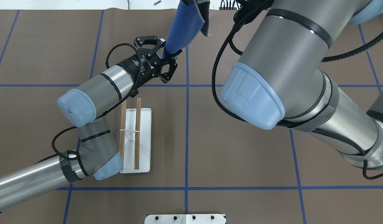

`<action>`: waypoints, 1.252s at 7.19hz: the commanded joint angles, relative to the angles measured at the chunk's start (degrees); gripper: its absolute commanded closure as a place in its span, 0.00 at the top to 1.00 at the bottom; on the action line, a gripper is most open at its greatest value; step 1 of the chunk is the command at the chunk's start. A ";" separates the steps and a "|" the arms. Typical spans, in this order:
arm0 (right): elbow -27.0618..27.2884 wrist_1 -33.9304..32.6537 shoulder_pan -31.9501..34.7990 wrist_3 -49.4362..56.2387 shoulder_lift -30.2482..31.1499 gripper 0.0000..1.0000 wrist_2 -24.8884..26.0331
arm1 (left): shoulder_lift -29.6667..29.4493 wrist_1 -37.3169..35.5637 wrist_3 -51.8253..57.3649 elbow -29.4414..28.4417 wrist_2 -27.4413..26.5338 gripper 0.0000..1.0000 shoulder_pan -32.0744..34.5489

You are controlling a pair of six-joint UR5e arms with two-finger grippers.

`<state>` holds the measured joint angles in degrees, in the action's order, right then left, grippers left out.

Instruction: Hang towel on rack

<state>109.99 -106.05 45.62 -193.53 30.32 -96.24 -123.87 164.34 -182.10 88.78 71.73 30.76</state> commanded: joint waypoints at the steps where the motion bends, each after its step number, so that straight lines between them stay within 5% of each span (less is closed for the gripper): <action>1: 0.13 0.14 -0.01 1.39 0.70 0.00 0.00 | 0.30 -0.33 0.78 0.07 0.25 0.00 0.01; 2: 1.18 0.49 -0.01 4.01 2.01 0.39 0.08 | 0.30 -0.77 1.13 0.07 0.34 0.00 0.18; 3: 3.02 0.66 -0.01 5.34 4.03 0.99 0.26 | 0.21 -0.86 5.14 0.07 0.34 0.00 0.18; 6: 8.73 4.88 -0.09 16.48 11.50 1.00 0.52 | 0.30 -0.07 22.15 0.16 0.25 0.00 0.18; 9: 8.83 14.32 -0.09 25.70 17.99 1.00 0.44 | 0.74 0.01 53.30 0.77 0.34 0.00 -0.08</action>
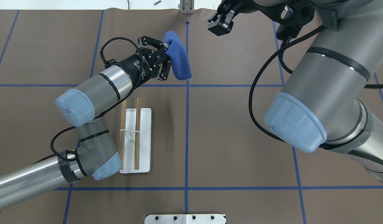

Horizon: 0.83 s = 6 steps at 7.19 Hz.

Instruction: Hang towel on rack

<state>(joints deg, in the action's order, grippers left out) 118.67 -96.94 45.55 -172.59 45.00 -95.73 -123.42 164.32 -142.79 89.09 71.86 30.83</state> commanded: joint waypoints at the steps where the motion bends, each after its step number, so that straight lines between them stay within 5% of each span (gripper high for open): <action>1: 0.07 9.19 -0.20 11.77 6.21 1.00 -0.07 | 2.02 0.30 28.13 0.82 0.38 0.00 -0.42; 3: -0.28 11.16 -0.29 23.65 8.08 1.00 -0.07 | 3.53 1.88 54.35 2.57 2.91 0.00 -2.09; 6: -0.37 21.83 -0.29 31.87 15.78 1.00 -0.24 | 10.46 1.35 70.13 6.18 7.24 0.00 -2.18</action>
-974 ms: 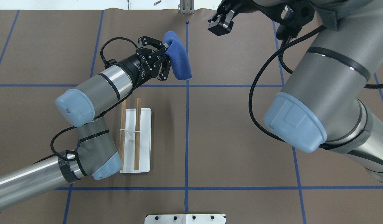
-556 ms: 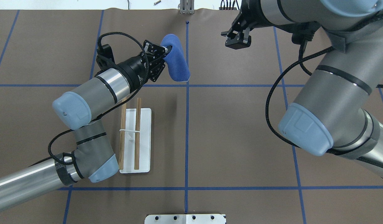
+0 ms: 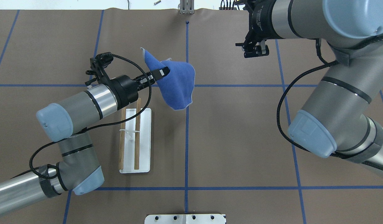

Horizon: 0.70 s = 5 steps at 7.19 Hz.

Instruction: Hang towel on rack

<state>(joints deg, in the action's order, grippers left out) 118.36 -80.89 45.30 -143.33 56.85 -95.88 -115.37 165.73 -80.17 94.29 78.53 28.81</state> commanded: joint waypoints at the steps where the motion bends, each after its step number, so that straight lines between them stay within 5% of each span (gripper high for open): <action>1: -0.14 8.79 -0.04 2.61 5.63 1.00 -0.09 | 5.91 0.55 8.19 1.42 0.66 0.00 -0.59; 4: -0.50 8.73 -0.13 2.88 5.82 1.00 -0.18 | 8.84 3.37 8.02 4.04 0.13 0.00 -4.89; 5: -0.50 8.73 -0.13 2.88 5.82 1.00 -0.18 | 14.07 3.54 7.67 8.49 0.13 0.00 -5.60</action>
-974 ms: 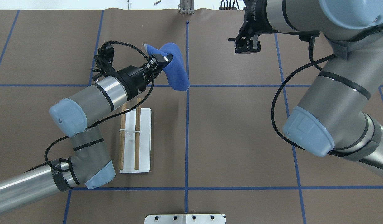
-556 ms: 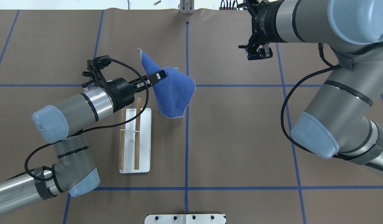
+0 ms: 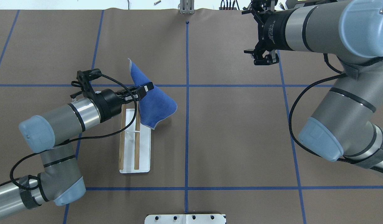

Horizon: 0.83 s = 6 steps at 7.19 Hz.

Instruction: Hang towel on rack

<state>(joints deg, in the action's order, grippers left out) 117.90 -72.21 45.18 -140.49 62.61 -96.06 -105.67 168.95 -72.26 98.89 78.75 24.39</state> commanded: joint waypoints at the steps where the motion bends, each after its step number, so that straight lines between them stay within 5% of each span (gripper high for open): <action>1: -0.04 0.05 0.00 0.04 -0.03 1.00 -0.09 | 7.90 2.33 -0.42 6.20 -0.09 0.00 -1.54; 3: -0.04 0.05 0.00 0.04 -0.03 1.00 -0.09 | 14.94 11.18 -0.51 5.44 0.08 0.00 -1.63; 5: -0.38 -0.12 0.00 0.22 -0.12 1.00 -0.01 | 14.00 11.67 -4.95 3.42 -0.01 0.00 -1.71; 6: -0.48 -0.39 0.08 0.48 -0.12 1.00 -0.01 | 13.22 11.67 -7.00 2.11 0.00 0.33 -1.80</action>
<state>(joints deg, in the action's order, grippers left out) 117.60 -72.33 45.19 -140.25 62.52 -96.08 -91.85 180.32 -76.28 102.39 78.73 22.68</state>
